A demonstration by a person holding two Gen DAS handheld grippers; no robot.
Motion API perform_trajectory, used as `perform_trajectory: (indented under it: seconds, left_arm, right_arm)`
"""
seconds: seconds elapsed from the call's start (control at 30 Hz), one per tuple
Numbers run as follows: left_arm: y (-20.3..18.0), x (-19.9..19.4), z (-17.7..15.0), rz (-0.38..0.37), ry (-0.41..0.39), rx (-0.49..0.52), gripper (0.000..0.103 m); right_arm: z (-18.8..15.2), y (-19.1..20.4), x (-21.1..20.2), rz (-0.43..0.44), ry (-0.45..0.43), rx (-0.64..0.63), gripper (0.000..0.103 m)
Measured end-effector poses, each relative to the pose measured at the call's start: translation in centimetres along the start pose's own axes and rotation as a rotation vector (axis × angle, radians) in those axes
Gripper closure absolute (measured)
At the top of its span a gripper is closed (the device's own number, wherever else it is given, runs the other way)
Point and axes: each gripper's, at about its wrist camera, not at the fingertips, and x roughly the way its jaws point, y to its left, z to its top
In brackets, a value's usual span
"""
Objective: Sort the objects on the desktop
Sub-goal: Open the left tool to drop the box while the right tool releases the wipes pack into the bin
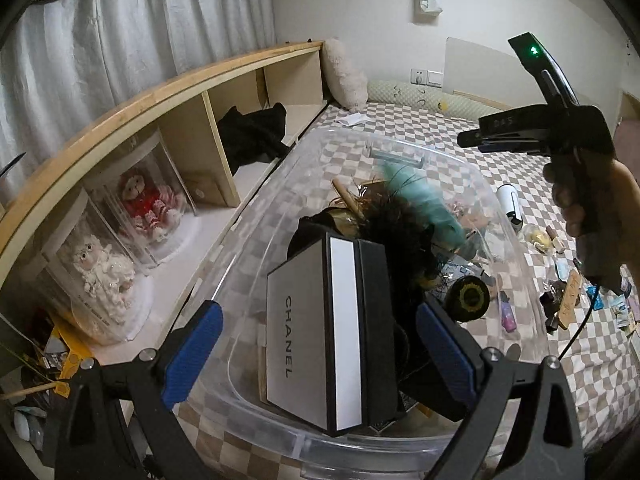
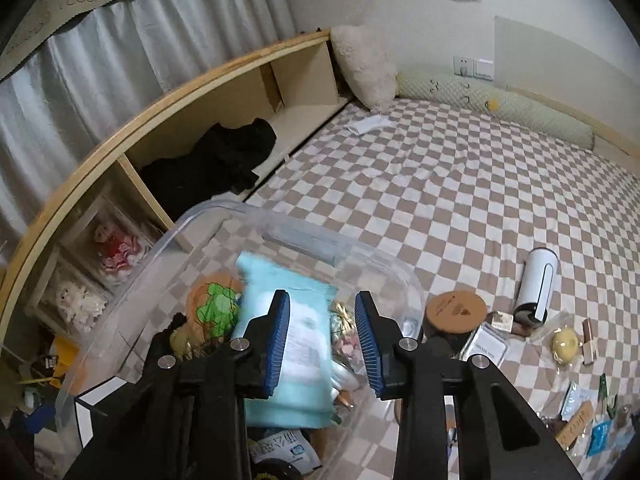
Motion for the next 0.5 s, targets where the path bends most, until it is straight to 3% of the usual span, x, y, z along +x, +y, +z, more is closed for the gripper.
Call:
perform_trajectory:
  seconds: [0.27,0.4,0.5]
  left_arm:
    - [-0.2,0.4,0.0,-0.009,0.004,-0.011,0.005]
    - [-0.5,0.7,-0.2,-0.008,0.014,-0.008,0.005]
    - [-0.7,0.8,-0.4,-0.005,0.022,0.001,0.005]
  right_arm:
    - [-3.3,4.3,3.6,0.123,0.160,-0.161,0.070]
    - [-4.9,5.3,6.1,0.052,0.206,-0.212,0.070]
    - [-4.8,4.8,6.5,0.039,0.207,-0.181,0.070]
